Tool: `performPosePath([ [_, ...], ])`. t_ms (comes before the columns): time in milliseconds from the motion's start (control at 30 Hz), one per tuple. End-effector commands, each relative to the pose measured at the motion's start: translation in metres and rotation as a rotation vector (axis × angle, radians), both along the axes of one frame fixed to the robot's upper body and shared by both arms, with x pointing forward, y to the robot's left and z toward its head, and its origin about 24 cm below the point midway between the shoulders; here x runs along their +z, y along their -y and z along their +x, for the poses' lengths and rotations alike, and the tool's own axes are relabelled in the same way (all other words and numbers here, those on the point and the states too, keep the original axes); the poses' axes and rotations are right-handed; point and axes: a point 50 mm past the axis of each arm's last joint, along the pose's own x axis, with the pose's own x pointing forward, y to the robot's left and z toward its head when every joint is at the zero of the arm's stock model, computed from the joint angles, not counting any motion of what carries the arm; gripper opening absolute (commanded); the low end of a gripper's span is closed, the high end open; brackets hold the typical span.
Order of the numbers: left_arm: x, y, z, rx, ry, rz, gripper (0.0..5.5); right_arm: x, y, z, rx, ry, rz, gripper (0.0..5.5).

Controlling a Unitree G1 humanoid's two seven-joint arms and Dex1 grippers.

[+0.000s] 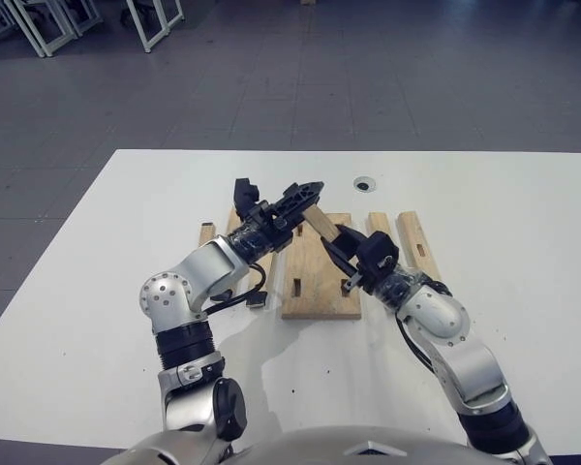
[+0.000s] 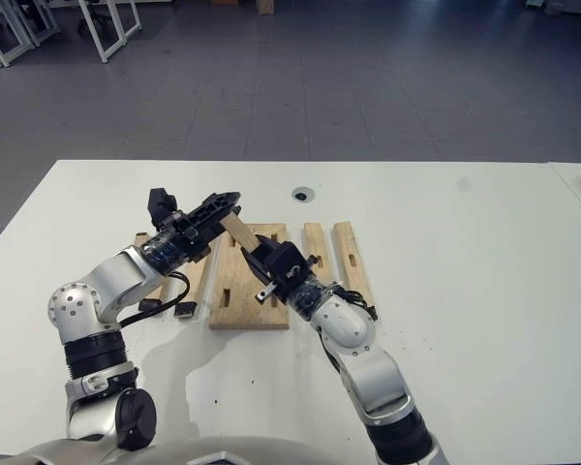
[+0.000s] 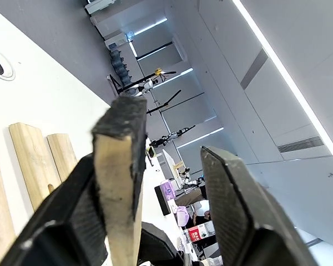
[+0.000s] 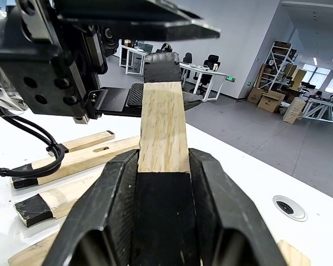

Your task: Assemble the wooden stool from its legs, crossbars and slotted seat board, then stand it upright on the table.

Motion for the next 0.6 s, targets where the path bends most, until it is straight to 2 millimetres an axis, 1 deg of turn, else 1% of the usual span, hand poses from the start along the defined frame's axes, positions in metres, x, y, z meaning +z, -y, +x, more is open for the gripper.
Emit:
performPosePath([
  [33, 0.005, 0.004, -0.002, -0.017, 0.021, 0.016, 1.71, -0.005, 0.001, 0.001, -0.013, -0.033, -0.021, 1.27],
  [233, 0.001, 0.007, -0.003, -0.017, 0.005, 0.022, 0.67, -0.004, 0.003, 0.004, -0.021, -0.025, -0.026, 1.27],
  [333, 0.002, 0.007, -0.003, -0.027, 0.01, 0.026, 0.59, -0.005, 0.005, 0.006, -0.021, -0.021, -0.033, 1.27],
  [367, 0.002, 0.006, -0.003, -0.03, 0.016, 0.032, 0.58, -0.004, 0.004, 0.005, -0.011, -0.037, -0.002, 1.57],
  [433, 0.003, 0.005, -0.003, -0.03, 0.025, 0.049, 0.46, -0.003, 0.003, 0.002, 0.028, -0.072, 0.044, 1.86],
  [500, 0.002, 0.003, -0.001, -0.002, 0.027, 0.07, 0.43, -0.001, 0.003, 0.003, 0.039, -0.078, 0.051, 2.3],
  [567, 0.002, -0.001, 0.003, 0.047, 0.028, 0.099, 0.43, 0.0, 0.004, 0.002, 0.049, -0.082, 0.048, 2.61],
  [600, 0.002, -0.005, 0.006, 0.077, 0.039, 0.139, 0.43, 0.0, 0.004, 0.001, 0.052, -0.087, 0.044, 2.75],
])
